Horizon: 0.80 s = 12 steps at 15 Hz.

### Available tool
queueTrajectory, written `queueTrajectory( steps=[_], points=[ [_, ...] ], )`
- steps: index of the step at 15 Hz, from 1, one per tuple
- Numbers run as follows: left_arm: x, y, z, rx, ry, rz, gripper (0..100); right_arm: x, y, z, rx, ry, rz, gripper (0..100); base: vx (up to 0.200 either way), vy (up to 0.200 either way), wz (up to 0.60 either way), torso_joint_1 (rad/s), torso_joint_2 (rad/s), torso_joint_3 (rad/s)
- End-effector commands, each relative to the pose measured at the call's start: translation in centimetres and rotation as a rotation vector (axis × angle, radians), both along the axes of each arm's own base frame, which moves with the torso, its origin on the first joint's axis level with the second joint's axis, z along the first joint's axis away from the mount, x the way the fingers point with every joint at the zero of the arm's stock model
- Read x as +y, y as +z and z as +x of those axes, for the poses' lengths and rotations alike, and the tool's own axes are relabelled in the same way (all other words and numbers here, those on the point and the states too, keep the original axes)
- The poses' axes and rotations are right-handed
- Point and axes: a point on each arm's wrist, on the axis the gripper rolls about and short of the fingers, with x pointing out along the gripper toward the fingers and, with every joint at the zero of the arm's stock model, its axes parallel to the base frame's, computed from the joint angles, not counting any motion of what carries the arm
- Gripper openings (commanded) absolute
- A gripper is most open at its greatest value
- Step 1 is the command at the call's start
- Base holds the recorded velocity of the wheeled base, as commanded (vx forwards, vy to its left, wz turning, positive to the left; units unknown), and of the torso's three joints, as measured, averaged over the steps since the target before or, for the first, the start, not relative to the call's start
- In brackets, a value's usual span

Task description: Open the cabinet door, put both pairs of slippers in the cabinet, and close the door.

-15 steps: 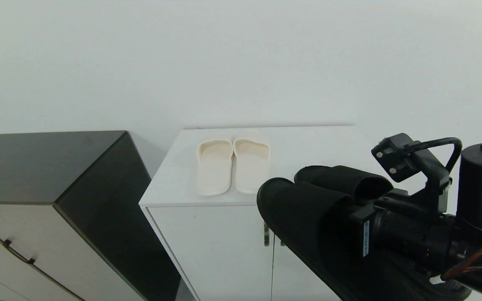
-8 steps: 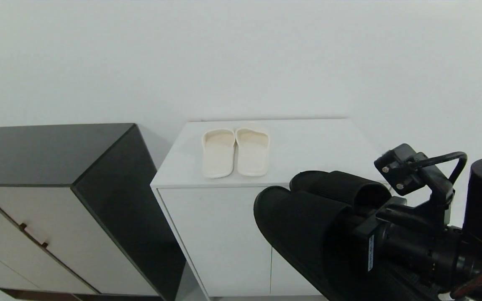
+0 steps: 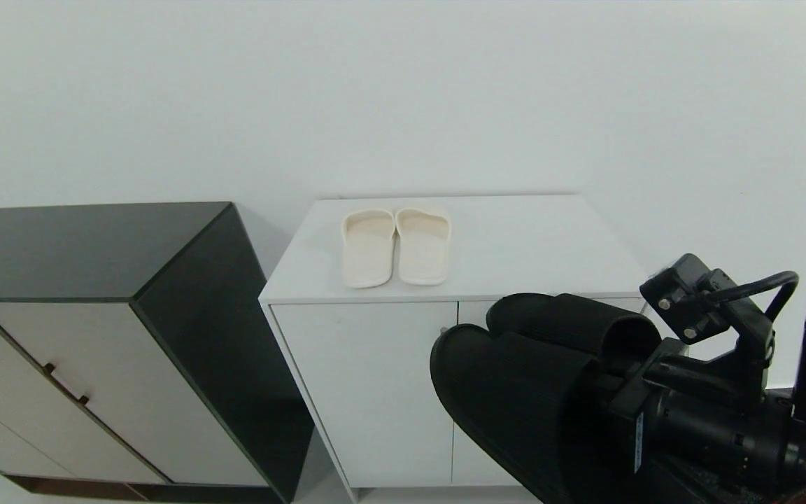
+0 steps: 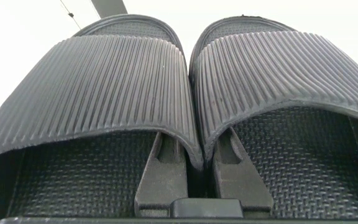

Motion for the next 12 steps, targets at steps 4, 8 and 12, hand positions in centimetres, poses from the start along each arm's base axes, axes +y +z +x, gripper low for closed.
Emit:
queueTrajectory(
  steps=[4, 8, 12],
  points=[
    [0.0, 0.0, 0.01, 0.001, 0.001, 0.001, 0, -0.06, -0.26, -0.04, -0.002, 0.002, -0.017, 0, 0.0, 0.0, 0.0, 0.0, 0.0, 0.0],
    [0.0, 0.0, 0.01, 0.001, 0.001, 0.001, 0, -0.03, -0.3, -0.02, -0.001, 0.002, -0.018, 0, 0.0, -0.15, 0.0, 0.003, 0.0, 0.001],
    [0.0, 0.0, 0.01, 0.001, 0.001, -0.001, 0, -0.03, -0.3, -0.02, -0.002, 0.003, -0.019, 0, 0.0, -0.1, 0.0, 0.003, 0.0, -0.004]
  ],
)
